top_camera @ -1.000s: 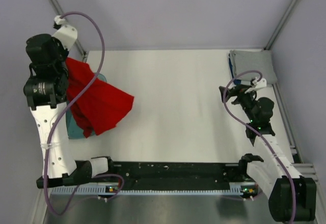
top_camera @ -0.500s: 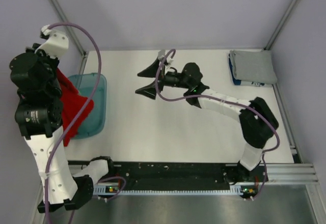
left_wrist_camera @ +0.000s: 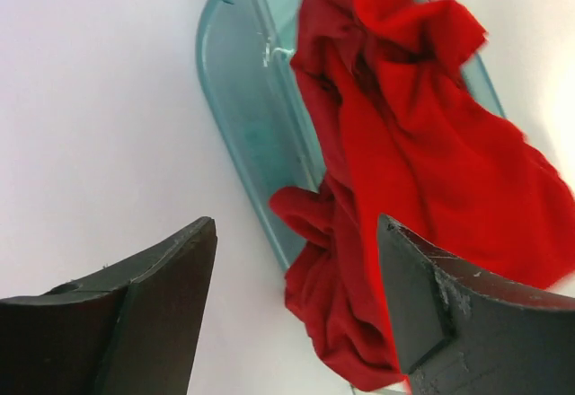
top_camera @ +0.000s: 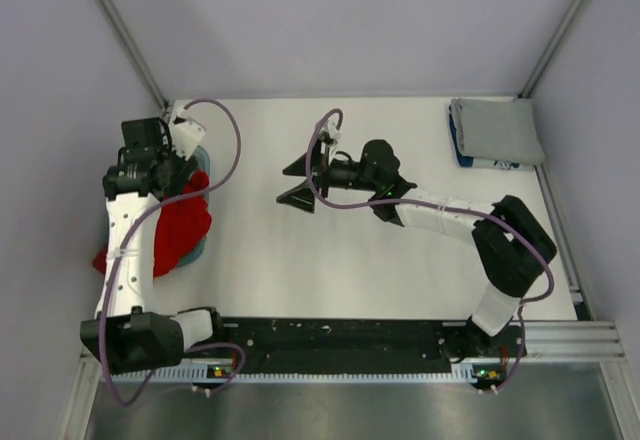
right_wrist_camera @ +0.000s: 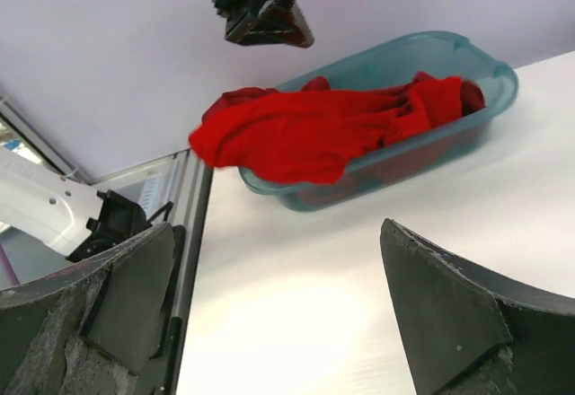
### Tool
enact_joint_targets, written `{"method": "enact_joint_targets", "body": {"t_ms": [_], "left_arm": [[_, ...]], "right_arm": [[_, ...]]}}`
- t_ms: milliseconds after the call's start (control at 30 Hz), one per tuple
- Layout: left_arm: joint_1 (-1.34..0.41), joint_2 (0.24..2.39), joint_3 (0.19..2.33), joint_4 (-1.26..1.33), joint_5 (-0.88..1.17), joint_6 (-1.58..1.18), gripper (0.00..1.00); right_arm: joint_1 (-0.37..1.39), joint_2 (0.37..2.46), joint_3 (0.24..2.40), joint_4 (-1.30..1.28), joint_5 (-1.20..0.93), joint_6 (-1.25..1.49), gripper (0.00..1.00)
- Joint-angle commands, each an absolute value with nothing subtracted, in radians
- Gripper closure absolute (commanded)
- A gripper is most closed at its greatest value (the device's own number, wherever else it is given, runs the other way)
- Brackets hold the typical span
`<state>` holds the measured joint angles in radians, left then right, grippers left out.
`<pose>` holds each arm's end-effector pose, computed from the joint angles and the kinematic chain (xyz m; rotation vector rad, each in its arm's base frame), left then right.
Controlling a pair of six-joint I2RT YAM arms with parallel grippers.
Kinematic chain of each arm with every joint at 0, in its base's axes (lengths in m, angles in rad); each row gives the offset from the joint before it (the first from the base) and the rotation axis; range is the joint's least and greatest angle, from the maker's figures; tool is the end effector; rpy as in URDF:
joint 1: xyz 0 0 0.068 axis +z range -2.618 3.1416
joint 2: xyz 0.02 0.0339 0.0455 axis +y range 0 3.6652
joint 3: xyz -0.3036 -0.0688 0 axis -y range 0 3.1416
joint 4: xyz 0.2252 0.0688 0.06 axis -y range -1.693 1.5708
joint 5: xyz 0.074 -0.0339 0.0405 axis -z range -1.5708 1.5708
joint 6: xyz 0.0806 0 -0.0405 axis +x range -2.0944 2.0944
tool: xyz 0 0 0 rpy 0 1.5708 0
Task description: Fold and stack the t-shirts
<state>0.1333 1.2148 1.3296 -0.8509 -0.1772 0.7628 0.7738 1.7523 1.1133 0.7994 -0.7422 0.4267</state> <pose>0.2406 0.0466 0.3805 0.6485 2.2950 0.6485 0.2645 0.3346 0.3473 -0.9293 1.3515 1.4688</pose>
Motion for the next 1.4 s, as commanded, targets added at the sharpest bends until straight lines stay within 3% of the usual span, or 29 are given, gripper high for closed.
{"method": "enact_joint_targets", "body": {"t_ms": [0,267,500,733,967,1033,1167,1367], "left_arm": [[0.173,1.147,1.292,-0.897,-0.042,0.732,0.24],[0.183,1.218,1.224,-0.833,-0.005,0.687,0.32],[0.184,1.468,1.310,-0.657,0.009,0.702,0.39],[0.201,1.761,1.477,-0.620,-0.176,0.744,0.46],[0.202,1.793,1.480,-0.535,-0.123,0.790,0.47],[0.202,1.804,1.476,-0.529,-0.104,0.795,0.56],[0.212,1.813,1.496,-0.564,-0.045,0.782,1.00],[0.247,1.775,1.563,-0.562,-0.125,0.732,1.00]], "right_arm": [[0.775,1.605,1.056,0.674,-0.657,0.258,0.05],[0.775,1.485,0.927,0.612,-0.603,0.149,0.05],[0.775,1.460,0.871,0.588,-0.603,0.080,0.05],[0.775,1.468,0.874,0.526,-0.595,0.031,0.04],[0.775,1.500,0.893,0.499,-0.600,0.015,0.04],[0.775,1.505,0.896,0.489,-0.595,0.008,0.04],[0.775,1.506,0.908,0.450,-0.578,-0.028,0.05],[0.775,1.483,0.907,0.423,-0.555,-0.054,0.04]]}}
